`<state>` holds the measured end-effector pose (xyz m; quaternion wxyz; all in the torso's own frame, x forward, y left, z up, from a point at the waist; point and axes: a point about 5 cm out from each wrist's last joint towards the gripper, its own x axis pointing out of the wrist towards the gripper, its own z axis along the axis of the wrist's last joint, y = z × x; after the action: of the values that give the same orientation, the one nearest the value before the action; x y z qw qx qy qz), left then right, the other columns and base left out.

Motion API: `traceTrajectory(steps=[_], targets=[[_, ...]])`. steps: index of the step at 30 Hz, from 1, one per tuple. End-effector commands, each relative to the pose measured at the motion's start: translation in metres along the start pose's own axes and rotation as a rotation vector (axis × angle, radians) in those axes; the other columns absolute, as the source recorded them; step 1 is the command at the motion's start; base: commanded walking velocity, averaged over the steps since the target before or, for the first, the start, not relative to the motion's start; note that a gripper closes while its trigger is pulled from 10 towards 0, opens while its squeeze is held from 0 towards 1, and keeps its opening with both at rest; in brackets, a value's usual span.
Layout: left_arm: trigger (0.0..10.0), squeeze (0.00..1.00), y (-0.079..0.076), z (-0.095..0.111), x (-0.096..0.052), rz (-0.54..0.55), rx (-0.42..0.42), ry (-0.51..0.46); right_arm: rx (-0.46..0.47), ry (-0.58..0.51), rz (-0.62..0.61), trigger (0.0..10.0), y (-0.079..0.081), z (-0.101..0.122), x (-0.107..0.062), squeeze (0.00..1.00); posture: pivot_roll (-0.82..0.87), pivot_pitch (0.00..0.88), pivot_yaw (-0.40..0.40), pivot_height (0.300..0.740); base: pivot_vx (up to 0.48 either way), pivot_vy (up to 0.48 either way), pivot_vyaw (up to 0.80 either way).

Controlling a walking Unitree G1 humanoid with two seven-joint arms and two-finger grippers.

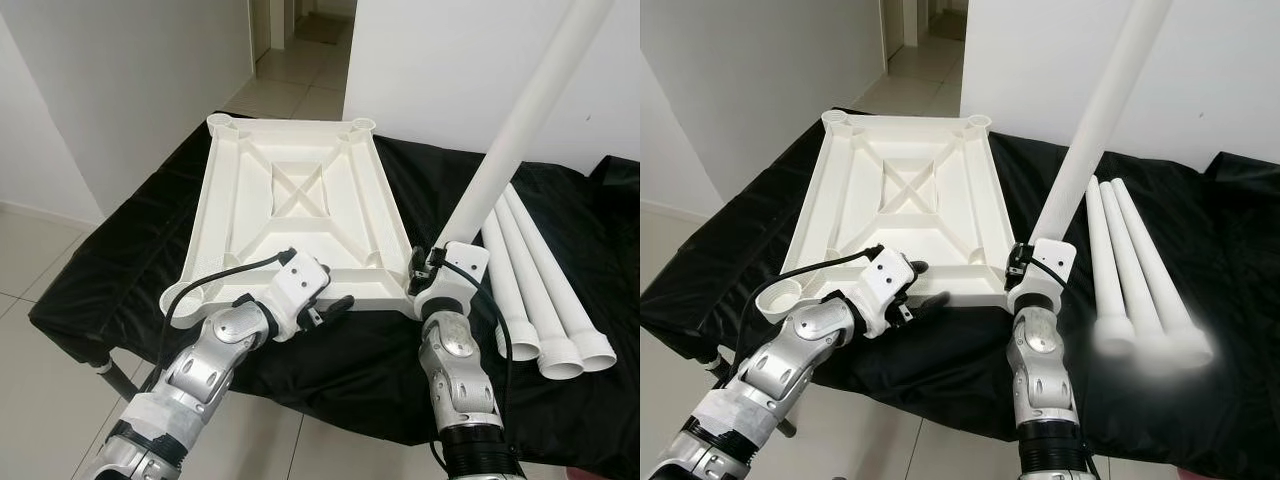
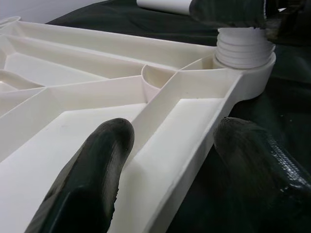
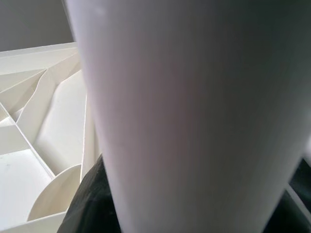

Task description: Building children table

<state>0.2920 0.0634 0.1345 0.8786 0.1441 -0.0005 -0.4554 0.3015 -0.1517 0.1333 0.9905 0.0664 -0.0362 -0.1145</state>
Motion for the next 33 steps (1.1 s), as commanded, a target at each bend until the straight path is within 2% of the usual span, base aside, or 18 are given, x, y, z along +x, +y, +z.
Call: traceTrajectory(steps=[1, 2, 6, 15, 16, 18, 19, 21, 25, 33], targets=[[10.0, 0.0, -0.001, -0.003, -0.002, -0.041, 0.003, 0.02, 0.049, 0.007, -0.018, 10.0, -0.007, 0.001, -0.001, 0.49, 0.01, 0.024, -0.028, 0.74, 0.0, 0.0, 0.0], [10.0, 0.0, -0.001, -0.003, -0.002, -0.041, 0.004, 0.021, 0.055, 0.003, -0.01, 10.0, -0.007, 0.001, -0.001, 1.0, 0.01, 0.025, -0.028, 0.74, 0.0, 0.0, 0.0], [10.0, 0.0, 0.0, -0.003, -0.002, -0.038, 0.004, 0.023, 0.057, -0.016, 0.002, 10.0, -0.007, 0.004, -0.002, 1.0, 0.01, 0.029, -0.024, 0.74, 0.0, 0.0, 0.0], [10.0, 0.0, 0.0, -0.005, -0.005, -0.042, 0.007, 0.029, 0.049, -0.092, 0.02, 10.0, -0.021, 0.012, -0.007, 1.0, 0.0, 0.032, -0.022, 0.74, 0.0, 0.0, 0.0], [10.0, 0.0, 0.0, -0.005, -0.004, -0.044, 0.008, 0.03, 0.048, -0.106, 0.026, 10.0, -0.022, 0.013, -0.008, 0.0, 0.0, 0.033, -0.019, 0.74, 0.0, 0.0, 0.0], [10.0, 0.0, 0.0, -0.005, -0.004, -0.045, 0.009, 0.03, 0.062, -0.124, 0.039, 10.0, -0.022, 0.015, -0.01, 0.0, 0.0, 0.033, -0.019, 0.74, 0.0, 0.0, 0.0], [10.0, 0.0, 0.0, -0.004, -0.004, -0.055, 0.014, 0.031, 0.071, -0.177, 0.07, 10.0, -0.024, 0.016, -0.015, 0.0, 0.0, 0.035, -0.019, 0.74, 0.0, 0.0, 0.0], [10.0, 0.0, -0.001, -0.005, -0.004, -0.067, 0.026, 0.034, 0.079, -0.208, 0.062, 10.0, -0.026, 0.016, -0.018, 0.0, 0.0, 0.034, -0.019, 0.74, 0.0, 0.0, 0.0], [10.0, 0.0, -0.003, -0.006, -0.004, -0.078, 0.039, 0.038, 0.08, -0.242, 0.078, 10.0, -0.026, 0.018, -0.021, 0.0, 0.0, 0.034, -0.018, 0.74, 0.0, 0.0, 0.0], [10.0, 0.0, -0.007, -0.008, -0.004, -0.107, 0.061, 0.049, 0.068, -0.223, 0.127, 10.0, -0.028, 0.009, -0.035, 0.0, -0.01, 0.04, -0.012, 0.74, 0.0, 0.0, 0.0]])
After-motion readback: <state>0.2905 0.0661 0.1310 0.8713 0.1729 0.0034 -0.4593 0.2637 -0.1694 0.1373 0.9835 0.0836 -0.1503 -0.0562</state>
